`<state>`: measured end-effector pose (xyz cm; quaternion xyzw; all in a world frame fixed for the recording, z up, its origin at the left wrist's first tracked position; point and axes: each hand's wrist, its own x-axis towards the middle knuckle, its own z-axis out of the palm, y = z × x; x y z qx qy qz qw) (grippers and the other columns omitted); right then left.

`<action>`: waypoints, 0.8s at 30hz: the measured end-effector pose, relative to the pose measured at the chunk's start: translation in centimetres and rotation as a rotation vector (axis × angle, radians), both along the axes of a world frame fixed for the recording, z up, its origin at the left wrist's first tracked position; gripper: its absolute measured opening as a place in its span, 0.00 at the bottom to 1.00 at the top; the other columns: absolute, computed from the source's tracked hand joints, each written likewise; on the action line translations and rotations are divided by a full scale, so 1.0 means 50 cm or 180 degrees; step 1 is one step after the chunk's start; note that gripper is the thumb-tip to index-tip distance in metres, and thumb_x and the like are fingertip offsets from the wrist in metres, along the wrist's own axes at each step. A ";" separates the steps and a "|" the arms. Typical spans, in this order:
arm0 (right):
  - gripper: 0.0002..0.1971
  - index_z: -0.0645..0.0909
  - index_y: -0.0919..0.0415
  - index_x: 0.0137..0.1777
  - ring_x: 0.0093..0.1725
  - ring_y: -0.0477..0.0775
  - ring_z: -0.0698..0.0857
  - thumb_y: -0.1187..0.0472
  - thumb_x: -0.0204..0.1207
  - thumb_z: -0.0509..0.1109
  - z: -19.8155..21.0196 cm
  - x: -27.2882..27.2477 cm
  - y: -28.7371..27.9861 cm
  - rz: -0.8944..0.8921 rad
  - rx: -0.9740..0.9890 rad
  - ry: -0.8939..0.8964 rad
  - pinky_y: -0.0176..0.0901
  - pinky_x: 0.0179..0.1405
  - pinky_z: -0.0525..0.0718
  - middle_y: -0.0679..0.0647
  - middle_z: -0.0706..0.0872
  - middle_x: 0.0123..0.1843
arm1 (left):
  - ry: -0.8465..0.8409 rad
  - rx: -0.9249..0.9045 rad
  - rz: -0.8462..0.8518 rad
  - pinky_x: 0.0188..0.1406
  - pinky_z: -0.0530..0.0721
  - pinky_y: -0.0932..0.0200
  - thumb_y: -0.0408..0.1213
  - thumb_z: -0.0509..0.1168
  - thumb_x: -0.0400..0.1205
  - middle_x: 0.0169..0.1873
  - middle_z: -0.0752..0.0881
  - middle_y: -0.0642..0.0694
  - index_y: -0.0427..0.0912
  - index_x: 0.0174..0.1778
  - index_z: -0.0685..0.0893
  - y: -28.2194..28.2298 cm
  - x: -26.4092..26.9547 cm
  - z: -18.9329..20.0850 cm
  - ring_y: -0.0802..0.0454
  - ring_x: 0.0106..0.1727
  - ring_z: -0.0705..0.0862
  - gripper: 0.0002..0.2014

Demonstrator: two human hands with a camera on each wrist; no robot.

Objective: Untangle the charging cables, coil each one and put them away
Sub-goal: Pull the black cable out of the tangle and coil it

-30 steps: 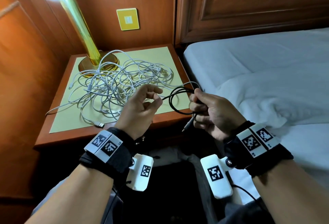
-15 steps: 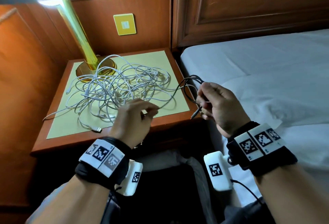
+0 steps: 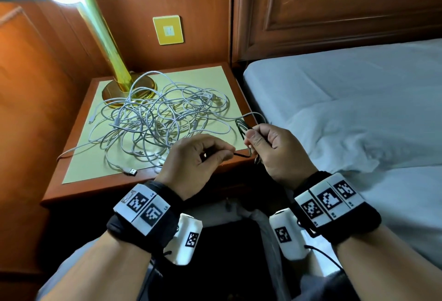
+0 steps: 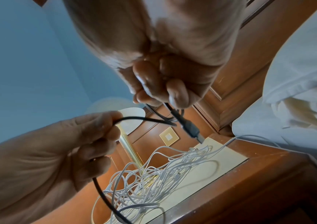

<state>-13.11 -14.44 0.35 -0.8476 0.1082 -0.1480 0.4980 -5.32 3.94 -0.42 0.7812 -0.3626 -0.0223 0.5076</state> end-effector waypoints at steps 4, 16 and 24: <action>0.15 0.85 0.53 0.40 0.33 0.40 0.84 0.49 0.85 0.65 -0.002 -0.002 0.002 0.0119 0.0079 0.0154 0.43 0.42 0.81 0.39 0.87 0.32 | 0.0006 0.0112 -0.0178 0.48 0.88 0.48 0.35 0.76 0.79 0.39 0.92 0.57 0.51 0.46 0.93 0.000 -0.006 0.004 0.55 0.42 0.90 0.05; 0.18 0.77 0.59 0.39 0.19 0.43 0.60 0.53 0.89 0.58 0.021 -0.003 0.028 0.0654 0.1861 0.1048 0.36 0.17 0.57 0.47 0.69 0.25 | 0.0085 -0.0139 0.0392 0.32 0.73 0.71 0.39 0.77 0.77 0.40 0.85 0.53 0.45 0.51 0.83 0.003 0.001 0.002 0.61 0.30 0.80 0.11; 0.18 0.72 0.57 0.39 0.16 0.43 0.59 0.46 0.85 0.62 0.028 -0.005 0.025 0.0583 0.2348 0.1057 0.43 0.25 0.54 0.46 0.67 0.25 | -0.0318 0.0589 0.0062 0.40 0.80 0.65 0.37 0.70 0.84 0.37 0.88 0.56 0.45 0.58 0.87 0.002 0.004 -0.009 0.59 0.37 0.84 0.08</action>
